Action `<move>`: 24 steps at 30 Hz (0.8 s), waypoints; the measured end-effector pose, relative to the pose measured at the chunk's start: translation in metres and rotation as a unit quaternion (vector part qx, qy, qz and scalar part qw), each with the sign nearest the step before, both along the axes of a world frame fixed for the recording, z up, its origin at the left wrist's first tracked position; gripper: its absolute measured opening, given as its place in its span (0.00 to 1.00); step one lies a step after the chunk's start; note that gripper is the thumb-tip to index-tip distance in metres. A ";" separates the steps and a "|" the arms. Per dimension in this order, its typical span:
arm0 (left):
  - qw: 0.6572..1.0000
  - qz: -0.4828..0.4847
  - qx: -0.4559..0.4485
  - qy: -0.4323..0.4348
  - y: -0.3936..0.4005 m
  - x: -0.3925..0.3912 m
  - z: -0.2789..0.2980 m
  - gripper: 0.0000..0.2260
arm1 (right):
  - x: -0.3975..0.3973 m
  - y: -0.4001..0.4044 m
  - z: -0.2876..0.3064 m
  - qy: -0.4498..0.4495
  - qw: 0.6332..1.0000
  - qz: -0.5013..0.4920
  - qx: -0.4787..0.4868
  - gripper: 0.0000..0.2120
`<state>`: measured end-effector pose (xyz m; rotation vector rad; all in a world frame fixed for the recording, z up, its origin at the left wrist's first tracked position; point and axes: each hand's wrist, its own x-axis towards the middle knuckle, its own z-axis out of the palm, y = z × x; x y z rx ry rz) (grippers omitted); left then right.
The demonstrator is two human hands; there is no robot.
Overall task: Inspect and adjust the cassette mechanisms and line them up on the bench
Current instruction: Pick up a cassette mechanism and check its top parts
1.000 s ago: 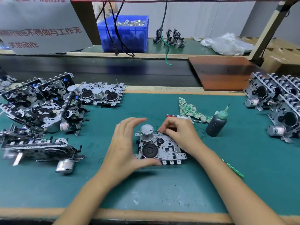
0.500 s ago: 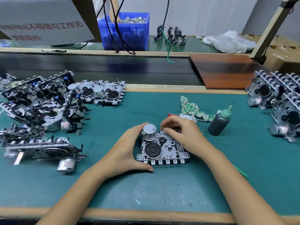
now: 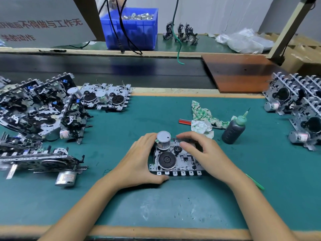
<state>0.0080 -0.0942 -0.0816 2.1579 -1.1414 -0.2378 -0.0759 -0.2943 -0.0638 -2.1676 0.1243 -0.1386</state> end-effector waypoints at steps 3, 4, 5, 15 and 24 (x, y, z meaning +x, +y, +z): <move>1.000 -0.006 -0.006 0.010 0.000 -0.001 0.000 0.41 | -0.002 0.002 -0.004 -0.009 1.000 -0.010 -0.005 0.11; 1.000 0.000 -0.014 0.007 0.000 -0.002 0.000 0.39 | -0.002 0.003 -0.004 -0.010 1.000 -0.011 -0.010 0.11; 1.000 0.008 -0.024 0.003 -0.001 -0.004 0.001 0.37 | -0.002 0.003 -0.005 -0.011 1.000 -0.011 -0.017 0.11; 0.999 0.014 -0.028 0.008 0.000 -0.001 -0.002 0.42 | -0.001 -0.001 -0.005 -0.010 1.000 0.002 -0.028 0.15; 0.999 -0.017 -0.021 0.029 0.002 0.003 -0.006 0.47 | -0.011 -0.017 0.011 0.091 0.991 0.093 -0.036 0.38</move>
